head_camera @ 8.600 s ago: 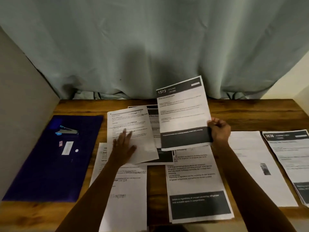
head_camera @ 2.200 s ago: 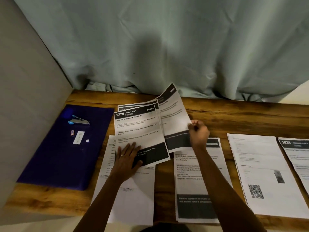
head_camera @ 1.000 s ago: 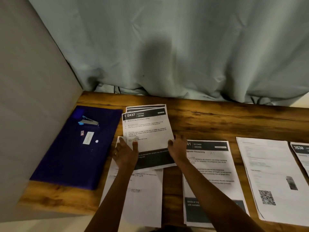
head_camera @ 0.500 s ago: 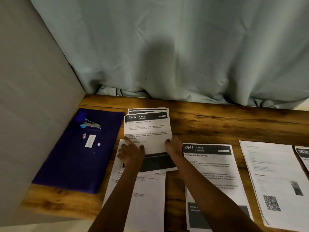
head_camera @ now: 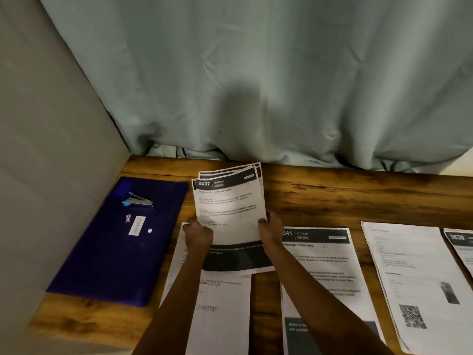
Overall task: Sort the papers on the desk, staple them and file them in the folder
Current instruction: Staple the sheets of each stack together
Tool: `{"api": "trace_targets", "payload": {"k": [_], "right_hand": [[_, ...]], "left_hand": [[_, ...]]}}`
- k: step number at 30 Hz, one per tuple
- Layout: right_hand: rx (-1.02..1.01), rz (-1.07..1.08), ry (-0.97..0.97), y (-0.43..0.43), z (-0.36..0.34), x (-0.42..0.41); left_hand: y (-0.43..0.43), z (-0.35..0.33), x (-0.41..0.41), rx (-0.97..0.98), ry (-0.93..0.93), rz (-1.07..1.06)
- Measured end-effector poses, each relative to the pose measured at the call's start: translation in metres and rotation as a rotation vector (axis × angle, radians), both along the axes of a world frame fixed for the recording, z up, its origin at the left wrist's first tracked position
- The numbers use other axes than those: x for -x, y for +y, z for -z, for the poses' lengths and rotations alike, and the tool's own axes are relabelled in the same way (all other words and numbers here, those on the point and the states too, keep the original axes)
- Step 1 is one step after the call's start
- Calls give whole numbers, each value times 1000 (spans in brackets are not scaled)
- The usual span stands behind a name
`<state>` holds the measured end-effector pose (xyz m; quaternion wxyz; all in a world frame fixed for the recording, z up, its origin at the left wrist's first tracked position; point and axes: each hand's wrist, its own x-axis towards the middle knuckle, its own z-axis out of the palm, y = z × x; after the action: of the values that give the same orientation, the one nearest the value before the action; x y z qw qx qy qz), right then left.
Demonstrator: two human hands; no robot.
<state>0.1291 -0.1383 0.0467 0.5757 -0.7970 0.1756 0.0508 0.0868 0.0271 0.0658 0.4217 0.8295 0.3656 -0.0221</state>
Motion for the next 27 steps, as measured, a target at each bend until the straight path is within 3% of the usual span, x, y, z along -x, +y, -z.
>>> {"api": "trace_targets", "payload": {"k": [5, 12, 15, 21, 27], "right_hand": [[-188, 57, -191, -19, -23, 4], [-333, 61, -387, -30, -72, -22], [-346, 24, -434, -32, -85, -36], [-197, -114, -345, -44, -72, -42], [-203, -86, -353, -48, -75, -37]], "left_hand": [[-8, -26, 1, 280, -287, -45], [-19, -62, -26, 302, -671, 159], [-16, -72, -41, 273, -718, 236], [-13, -73, -51, 364, -709, 228], [-14, -74, -55, 303, -750, 204]]}}
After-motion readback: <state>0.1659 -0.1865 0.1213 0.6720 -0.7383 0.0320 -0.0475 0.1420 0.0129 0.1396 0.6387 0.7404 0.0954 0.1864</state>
